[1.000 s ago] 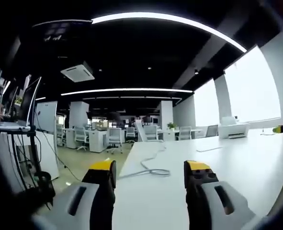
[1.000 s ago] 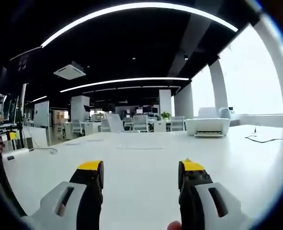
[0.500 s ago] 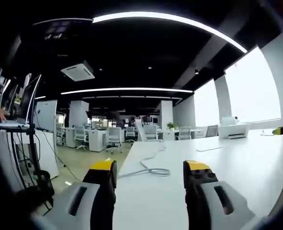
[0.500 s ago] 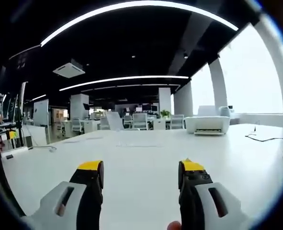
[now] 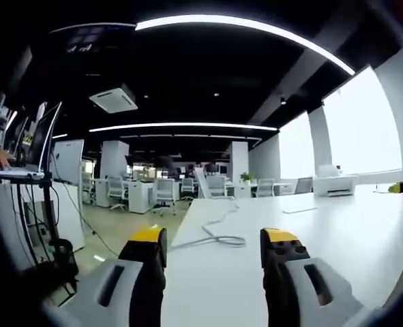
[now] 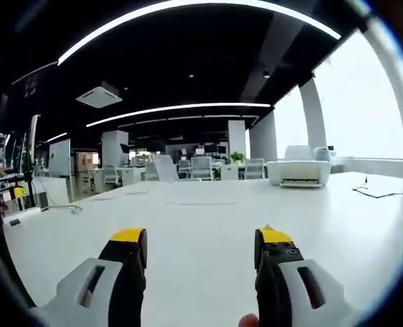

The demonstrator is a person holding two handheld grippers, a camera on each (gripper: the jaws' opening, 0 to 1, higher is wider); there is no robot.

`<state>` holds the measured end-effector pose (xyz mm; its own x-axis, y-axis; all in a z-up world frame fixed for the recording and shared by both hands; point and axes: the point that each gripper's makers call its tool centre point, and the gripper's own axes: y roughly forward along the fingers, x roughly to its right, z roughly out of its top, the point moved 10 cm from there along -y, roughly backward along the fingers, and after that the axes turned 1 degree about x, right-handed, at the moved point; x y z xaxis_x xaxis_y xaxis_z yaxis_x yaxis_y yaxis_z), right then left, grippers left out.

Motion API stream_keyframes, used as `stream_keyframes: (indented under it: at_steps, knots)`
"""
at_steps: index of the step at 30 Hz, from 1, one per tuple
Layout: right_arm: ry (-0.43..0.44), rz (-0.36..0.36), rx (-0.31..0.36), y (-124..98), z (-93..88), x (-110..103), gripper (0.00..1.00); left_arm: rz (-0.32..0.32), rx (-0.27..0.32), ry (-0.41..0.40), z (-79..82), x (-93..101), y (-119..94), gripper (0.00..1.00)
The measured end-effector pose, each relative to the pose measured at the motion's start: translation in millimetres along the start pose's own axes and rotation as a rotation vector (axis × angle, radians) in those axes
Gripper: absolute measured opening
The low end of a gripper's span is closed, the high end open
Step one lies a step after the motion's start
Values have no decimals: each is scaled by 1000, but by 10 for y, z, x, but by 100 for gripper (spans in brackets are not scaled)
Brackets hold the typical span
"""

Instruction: Pick up the power strip scattered on the table, fix it on the side mounting bracket of the table, and press the switch

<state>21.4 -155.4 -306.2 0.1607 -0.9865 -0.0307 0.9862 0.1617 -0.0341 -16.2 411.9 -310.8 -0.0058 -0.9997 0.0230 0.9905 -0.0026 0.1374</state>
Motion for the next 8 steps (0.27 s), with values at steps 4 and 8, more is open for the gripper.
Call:
stream_keyframes:
  at_steps: [4, 8]
  knots:
    - [0, -2, 1, 0, 10, -5, 60, 0, 1, -6, -8, -11, 1, 59]
    - [-4, -2, 3, -6, 22, -8, 60, 1, 2, -8, -9, -22, 2, 59]
